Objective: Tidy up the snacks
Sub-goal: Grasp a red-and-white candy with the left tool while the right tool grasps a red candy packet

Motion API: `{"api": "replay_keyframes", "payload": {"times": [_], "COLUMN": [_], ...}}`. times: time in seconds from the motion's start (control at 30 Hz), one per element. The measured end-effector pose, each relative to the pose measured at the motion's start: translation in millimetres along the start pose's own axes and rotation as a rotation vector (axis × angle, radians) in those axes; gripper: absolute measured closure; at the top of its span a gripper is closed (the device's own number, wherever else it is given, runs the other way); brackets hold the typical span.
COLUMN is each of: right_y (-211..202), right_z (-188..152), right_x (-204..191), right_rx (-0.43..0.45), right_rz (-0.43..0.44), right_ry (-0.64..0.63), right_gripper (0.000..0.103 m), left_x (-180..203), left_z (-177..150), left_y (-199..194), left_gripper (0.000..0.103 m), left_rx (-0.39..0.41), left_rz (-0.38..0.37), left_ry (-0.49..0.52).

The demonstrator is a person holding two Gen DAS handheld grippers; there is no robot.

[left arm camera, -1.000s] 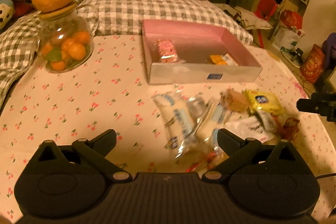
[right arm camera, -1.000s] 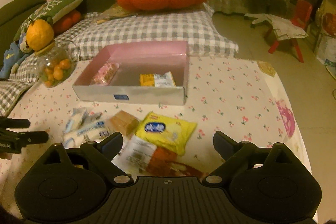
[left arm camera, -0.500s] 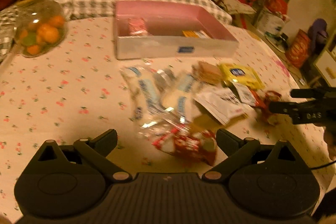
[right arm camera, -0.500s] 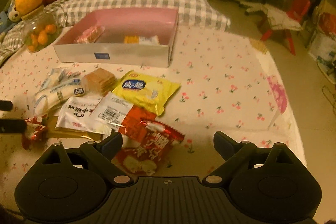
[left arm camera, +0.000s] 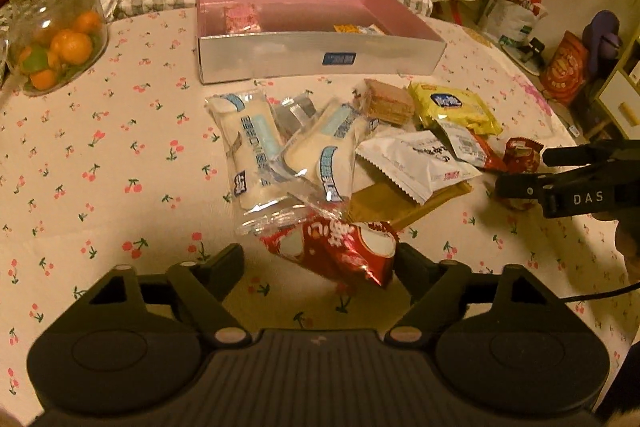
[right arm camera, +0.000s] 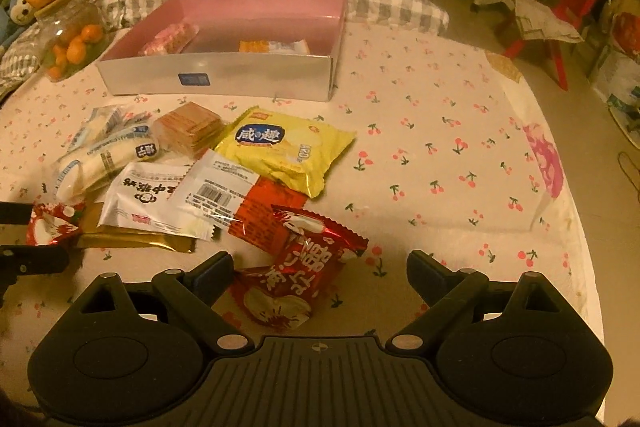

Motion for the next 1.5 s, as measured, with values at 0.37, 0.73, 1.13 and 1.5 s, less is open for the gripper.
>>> {"api": "replay_keyframes", "payload": {"times": [0.37,0.73,1.13,1.5], "right_y": [0,-3,-6,-6], "right_z": [1,-1,-2,-4], "right_x": [1,2,-5,0], "right_rx": [-0.001,-0.034,-0.058,-0.096], "right_rz": [-0.015,0.003,0.001,0.041], "right_ry": [-0.001,0.022,-0.018,0.032], "right_gripper": [0.01,0.05,0.064,0.054], "left_x": [0,-23,-25,-14], "left_z": [-2,-5,-4,-4], "left_y": [-3,-7,-13,-5], "left_gripper": [0.071,0.088,0.033,0.032], "left_rx": [-0.037,-0.102,-0.122,-0.148], "left_rz": [0.007,0.031,-0.031,-0.05], "left_ry": [0.061,0.046,0.046,0.036]}}
Point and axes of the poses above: each gripper's, at about its wrist camera, not at the fingertips, and y roughly the way its jaws point, x to its right, z to its top, the point moved 8 cm from there along y, roughly the way its jaws point, and after that the axes turned 8 degrees about z, right-handed, at the moved point
